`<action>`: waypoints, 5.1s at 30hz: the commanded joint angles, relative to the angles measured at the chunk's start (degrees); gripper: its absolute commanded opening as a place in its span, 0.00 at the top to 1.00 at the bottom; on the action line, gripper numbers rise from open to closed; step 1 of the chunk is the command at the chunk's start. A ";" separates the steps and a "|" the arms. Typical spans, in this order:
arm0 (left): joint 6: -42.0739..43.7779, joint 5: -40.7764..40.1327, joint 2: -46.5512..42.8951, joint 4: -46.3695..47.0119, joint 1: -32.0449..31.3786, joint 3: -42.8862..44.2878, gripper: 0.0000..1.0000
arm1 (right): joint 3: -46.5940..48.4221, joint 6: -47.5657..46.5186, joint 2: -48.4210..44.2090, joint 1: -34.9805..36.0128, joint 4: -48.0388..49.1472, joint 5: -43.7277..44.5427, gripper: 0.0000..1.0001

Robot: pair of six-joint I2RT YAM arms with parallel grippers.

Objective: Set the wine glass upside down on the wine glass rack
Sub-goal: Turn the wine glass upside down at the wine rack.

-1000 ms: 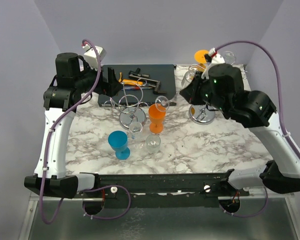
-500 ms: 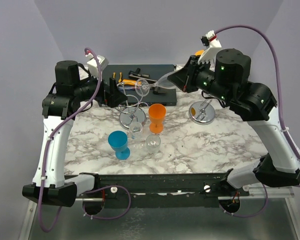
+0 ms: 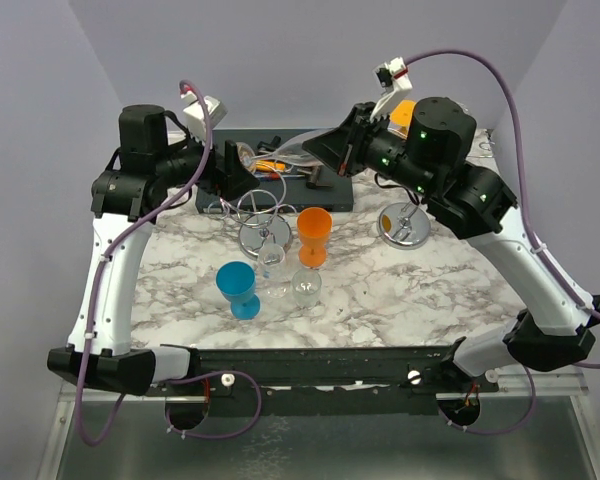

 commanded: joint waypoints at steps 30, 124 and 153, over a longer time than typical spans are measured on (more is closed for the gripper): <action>21.39 -7.32 2.39 11.23 -0.26 8.64 1.00 | -20.26 3.78 -10.73 -0.19 4.55 -7.84 0.04; 18.62 3.87 -8.27 41.52 -0.69 -7.84 0.01 | -32.76 -14.61 -9.18 -3.53 24.89 7.20 1.00; 14.86 5.05 -8.98 44.11 -0.69 -12.21 0.01 | -75.06 -9.44 -38.64 -3.53 39.11 36.05 0.99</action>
